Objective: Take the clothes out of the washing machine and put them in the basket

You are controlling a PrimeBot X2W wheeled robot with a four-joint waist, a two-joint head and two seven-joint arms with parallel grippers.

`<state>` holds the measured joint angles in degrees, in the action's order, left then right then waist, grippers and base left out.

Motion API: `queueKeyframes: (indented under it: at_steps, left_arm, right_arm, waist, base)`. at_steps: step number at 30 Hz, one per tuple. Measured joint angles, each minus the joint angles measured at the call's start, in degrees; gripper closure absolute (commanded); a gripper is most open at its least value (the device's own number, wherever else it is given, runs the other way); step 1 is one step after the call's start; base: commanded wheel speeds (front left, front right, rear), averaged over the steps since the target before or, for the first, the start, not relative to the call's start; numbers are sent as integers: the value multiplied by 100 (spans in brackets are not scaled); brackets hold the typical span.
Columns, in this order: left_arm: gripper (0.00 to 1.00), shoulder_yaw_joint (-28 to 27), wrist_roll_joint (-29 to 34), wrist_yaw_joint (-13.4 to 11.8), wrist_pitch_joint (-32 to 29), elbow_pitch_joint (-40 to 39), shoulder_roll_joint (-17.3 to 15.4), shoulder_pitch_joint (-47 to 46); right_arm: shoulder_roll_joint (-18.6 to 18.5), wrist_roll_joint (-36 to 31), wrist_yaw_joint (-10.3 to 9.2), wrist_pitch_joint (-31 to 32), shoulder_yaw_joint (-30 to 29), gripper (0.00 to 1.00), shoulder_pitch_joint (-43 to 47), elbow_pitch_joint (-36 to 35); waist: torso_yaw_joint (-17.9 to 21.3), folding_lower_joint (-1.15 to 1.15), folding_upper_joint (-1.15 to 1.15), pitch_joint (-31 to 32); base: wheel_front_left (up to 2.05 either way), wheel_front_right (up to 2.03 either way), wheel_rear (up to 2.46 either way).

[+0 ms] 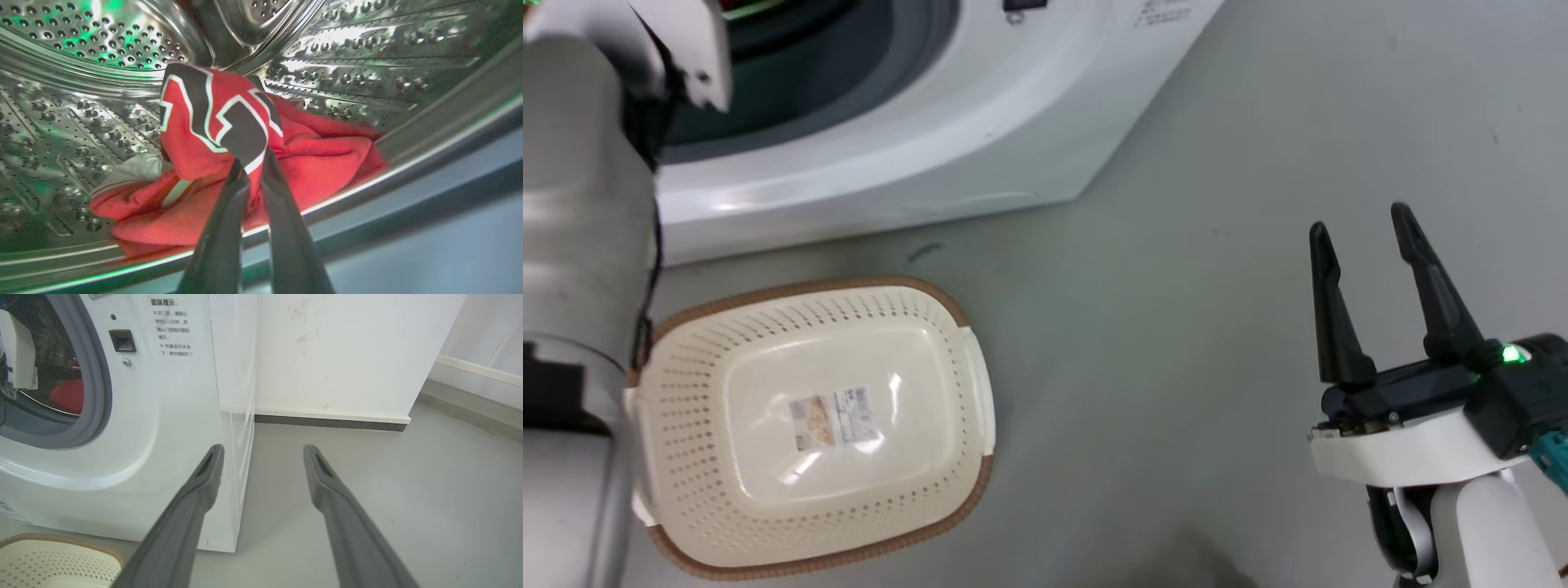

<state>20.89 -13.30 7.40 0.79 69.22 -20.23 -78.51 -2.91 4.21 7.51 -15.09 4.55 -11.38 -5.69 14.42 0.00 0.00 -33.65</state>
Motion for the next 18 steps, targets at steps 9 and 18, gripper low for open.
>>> queueKeyframes:
  at_steps: [9, 18]
  left_arm:
    - [100, 244, -257, -4, 1305, -289, 307, 1308]
    - [100, 99, -305, -215, 1412, -1869, 360, 2530]
  right_arm:
    - [1, -280, 0, 0, -14, 0, 511, 133]
    - [1, -377, 0, -1, -53, 0, 898, 212]
  waist:
    - [-443, -1, 0, 1091]
    - [-772, -2, 0, 1841]
  base:
    - [0, 0, 0]
    - [0, 0, 0]
